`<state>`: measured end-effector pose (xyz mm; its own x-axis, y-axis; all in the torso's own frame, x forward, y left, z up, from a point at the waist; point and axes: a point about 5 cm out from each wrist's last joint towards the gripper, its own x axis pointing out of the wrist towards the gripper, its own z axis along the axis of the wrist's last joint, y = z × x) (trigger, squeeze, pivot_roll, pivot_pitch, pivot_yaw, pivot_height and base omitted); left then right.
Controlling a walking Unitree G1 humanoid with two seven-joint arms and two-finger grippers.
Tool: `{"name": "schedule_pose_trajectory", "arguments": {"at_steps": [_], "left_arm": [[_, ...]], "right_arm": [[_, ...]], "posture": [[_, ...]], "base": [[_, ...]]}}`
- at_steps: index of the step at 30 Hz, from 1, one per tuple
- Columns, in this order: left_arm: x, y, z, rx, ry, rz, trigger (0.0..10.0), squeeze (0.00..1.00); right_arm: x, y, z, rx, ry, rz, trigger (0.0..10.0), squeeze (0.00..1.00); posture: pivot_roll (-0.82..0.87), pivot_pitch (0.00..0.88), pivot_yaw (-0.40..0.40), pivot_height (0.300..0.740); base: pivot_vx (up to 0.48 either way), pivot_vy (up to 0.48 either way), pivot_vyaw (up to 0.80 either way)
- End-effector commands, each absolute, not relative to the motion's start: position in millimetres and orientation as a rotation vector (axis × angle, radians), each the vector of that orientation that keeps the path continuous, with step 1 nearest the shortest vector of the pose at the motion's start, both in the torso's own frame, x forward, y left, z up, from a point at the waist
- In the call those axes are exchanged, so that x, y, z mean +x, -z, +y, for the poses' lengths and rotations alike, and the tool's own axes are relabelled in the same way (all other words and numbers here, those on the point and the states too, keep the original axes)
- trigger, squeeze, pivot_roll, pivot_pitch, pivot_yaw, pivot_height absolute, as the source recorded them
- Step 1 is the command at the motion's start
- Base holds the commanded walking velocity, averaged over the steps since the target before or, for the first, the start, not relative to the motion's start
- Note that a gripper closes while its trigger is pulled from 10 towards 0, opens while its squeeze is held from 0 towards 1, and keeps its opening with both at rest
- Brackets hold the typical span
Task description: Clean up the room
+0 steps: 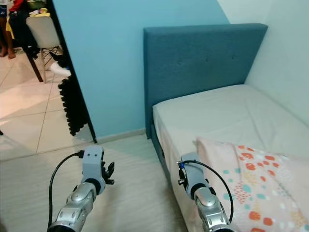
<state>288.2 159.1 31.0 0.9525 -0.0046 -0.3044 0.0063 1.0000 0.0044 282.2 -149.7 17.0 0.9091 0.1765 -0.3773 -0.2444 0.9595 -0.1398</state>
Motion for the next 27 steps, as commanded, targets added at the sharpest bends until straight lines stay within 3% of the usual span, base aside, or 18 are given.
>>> {"name": "schedule_pose_trajectory", "arguments": {"at_steps": [1, 6, 27], "left_arm": [[288, -28, 160, 0.046, 0.005, 0.326, 10.0, 0.0], [289, -29, 161, 0.052, 0.0, 0.323, 10.0, 0.0], [288, -36, 163, 0.027, -0.006, 0.263, 10.0, 0.0]], "right_arm": [[282, -16, -153, -0.181, -0.198, 0.369, 10.0, 0.0], [281, -15, -154, -0.156, -0.171, 0.381, 10.0, 0.0], [284, -24, -168, -0.105, -0.039, 0.314, 10.0, 0.0]], "posture": [[-0.01, 0.0, -0.081, 0.738], [0.0, 0.0, -0.076, 0.738], [0.0, 0.0, -0.055, 0.738]], "base": [[0.0, 0.0, 0.0], [0.0, 0.0, -0.23], [0.0, 0.0, -0.8]]}}
